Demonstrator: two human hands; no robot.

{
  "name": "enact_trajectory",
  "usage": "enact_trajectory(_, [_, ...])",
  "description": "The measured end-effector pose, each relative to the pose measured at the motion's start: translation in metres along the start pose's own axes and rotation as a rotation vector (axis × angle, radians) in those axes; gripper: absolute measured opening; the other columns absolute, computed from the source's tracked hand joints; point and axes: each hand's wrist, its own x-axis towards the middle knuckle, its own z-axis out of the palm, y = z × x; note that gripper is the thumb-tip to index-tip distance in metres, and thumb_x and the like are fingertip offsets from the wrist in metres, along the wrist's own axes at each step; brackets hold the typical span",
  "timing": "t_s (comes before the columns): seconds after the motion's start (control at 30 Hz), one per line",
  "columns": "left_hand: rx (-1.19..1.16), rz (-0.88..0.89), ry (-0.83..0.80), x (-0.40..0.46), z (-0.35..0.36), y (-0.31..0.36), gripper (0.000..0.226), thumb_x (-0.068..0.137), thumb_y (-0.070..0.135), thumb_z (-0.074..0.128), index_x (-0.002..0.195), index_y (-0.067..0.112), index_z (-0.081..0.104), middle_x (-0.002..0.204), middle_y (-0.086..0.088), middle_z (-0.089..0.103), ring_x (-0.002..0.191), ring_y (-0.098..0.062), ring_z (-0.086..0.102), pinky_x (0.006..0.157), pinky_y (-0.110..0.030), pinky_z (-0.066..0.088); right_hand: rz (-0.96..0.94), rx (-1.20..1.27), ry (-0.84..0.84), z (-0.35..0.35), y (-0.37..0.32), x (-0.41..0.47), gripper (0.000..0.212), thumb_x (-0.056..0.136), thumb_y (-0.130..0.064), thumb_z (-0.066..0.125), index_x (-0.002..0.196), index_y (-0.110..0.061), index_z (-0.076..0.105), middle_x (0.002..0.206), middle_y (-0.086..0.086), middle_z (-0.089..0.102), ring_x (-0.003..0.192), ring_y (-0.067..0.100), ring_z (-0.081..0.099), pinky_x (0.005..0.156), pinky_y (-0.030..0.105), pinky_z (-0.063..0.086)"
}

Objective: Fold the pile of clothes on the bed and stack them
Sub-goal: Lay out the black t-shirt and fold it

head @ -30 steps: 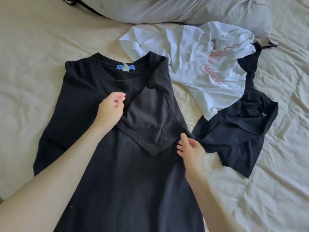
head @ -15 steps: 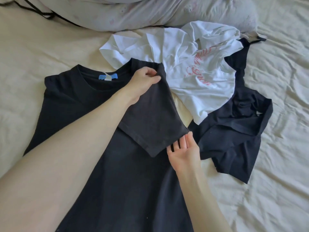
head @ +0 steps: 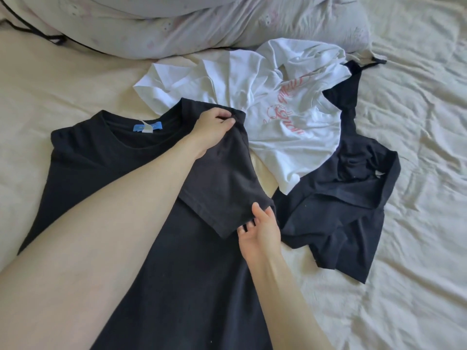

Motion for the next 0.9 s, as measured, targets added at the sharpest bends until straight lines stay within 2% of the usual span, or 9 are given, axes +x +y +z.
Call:
enact_trajectory(0.07, [0.15,0.017,0.03,-0.003,-0.003,-0.008,0.038,0.091,0.036,0.058,0.124,0.019,0.054,0.109,0.005,0.061,0.109,-0.012,0.053,0.091,-0.024,0.042,0.008,-0.118,-0.004,-0.007,0.007,-0.003,0.018,0.094,-0.014,0.056,0.11,-0.019,0.063,0.108,0.001,0.07,0.103,0.019,0.065,0.093,0.036,0.051])
enact_trajectory(0.2, [0.486,0.095,0.124,-0.029,-0.022,-0.036,0.036,0.091,0.046,0.054,0.113,0.017,0.055,0.085,0.008,0.056,0.085,-0.013,0.052,0.068,-0.025,0.04,0.019,-0.5,0.03,-0.014,0.022,-0.007,0.029,0.087,-0.017,0.067,0.114,-0.016,0.059,0.103,0.002,0.069,0.098,0.021,0.067,0.086,0.033,0.055])
enact_trajectory(0.3, [0.826,0.176,0.126,-0.043,-0.033,-0.053,0.034,0.094,0.046,0.047,0.102,0.014,0.053,0.079,-0.001,0.055,0.083,-0.026,0.057,0.065,-0.033,0.038,0.033,-0.557,0.068,-0.011,0.028,-0.011,0.026,0.088,-0.002,0.062,0.112,-0.01,0.057,0.086,0.003,0.067,0.085,0.021,0.071,0.073,0.024,0.057])
enact_trajectory(0.4, [0.903,0.285,0.15,-0.044,-0.036,-0.05,0.031,0.096,0.041,0.047,0.108,0.012,0.052,0.088,-0.005,0.059,0.085,-0.029,0.059,0.063,-0.033,0.034,0.035,-0.552,0.067,-0.011,0.031,-0.018,0.025,0.088,-0.002,0.062,0.11,-0.008,0.053,0.083,0.007,0.069,0.075,0.016,0.072,0.064,0.02,0.056])
enact_trajectory(0.53, [1.001,0.417,0.165,-0.068,-0.041,-0.054,0.04,0.095,0.023,0.051,0.132,0.013,0.044,0.123,-0.01,0.052,0.109,-0.027,0.049,0.084,-0.036,0.039,-0.107,-0.768,0.15,-0.026,0.035,-0.035,0.021,0.089,-0.012,0.062,0.107,-0.018,0.053,0.091,0.004,0.069,0.075,0.01,0.07,0.071,0.027,0.057])
enact_trajectory(0.6, [0.975,0.488,0.216,-0.101,-0.046,-0.069,0.043,0.093,0.015,0.052,0.135,0.01,0.045,0.133,-0.012,0.048,0.123,-0.029,0.044,0.098,-0.041,0.037,-0.318,-1.024,0.16,-0.037,0.04,-0.049,0.016,0.092,-0.018,0.058,0.101,-0.03,0.053,0.095,-0.008,0.066,0.08,-0.001,0.064,0.077,0.026,0.054])
enact_trajectory(0.67, [0.935,0.51,0.275,-0.144,-0.05,-0.093,0.043,0.093,0.013,0.049,0.135,0.008,0.046,0.14,-0.015,0.044,0.133,-0.033,0.037,0.106,-0.047,0.033,-0.563,-1.346,0.099,-0.047,0.048,-0.063,0.017,0.094,-0.022,0.055,0.107,-0.034,0.054,0.109,-0.02,0.059,0.101,-0.003,0.057,0.091,0.025,0.048])
enact_trajectory(0.77, [0.905,0.369,0.235,-0.218,-0.047,-0.136,0.046,0.093,0.017,0.046,0.139,0.011,0.043,0.149,-0.015,0.034,0.141,-0.035,0.025,0.111,-0.055,0.023,-0.886,-1.845,-0.071,-0.063,0.064,-0.071,0.036,0.093,-0.019,0.058,0.129,-0.014,0.056,0.139,0.001,0.05,0.136,0.022,0.038,0.112,0.041,0.03])
enact_trajectory(0.9, [0.911,0.17,0.052,-0.31,-0.039,-0.195,0.051,0.093,0.02,0.052,0.143,0.016,0.039,0.154,-0.012,0.024,0.143,-0.034,0.017,0.113,-0.055,0.018,-0.859,-2.167,-0.234,-0.094,0.082,-0.078,0.046,0.093,-0.019,0.058,0.137,-0.009,0.048,0.149,0.014,0.037,0.141,0.032,0.029,0.114,0.051,0.02])
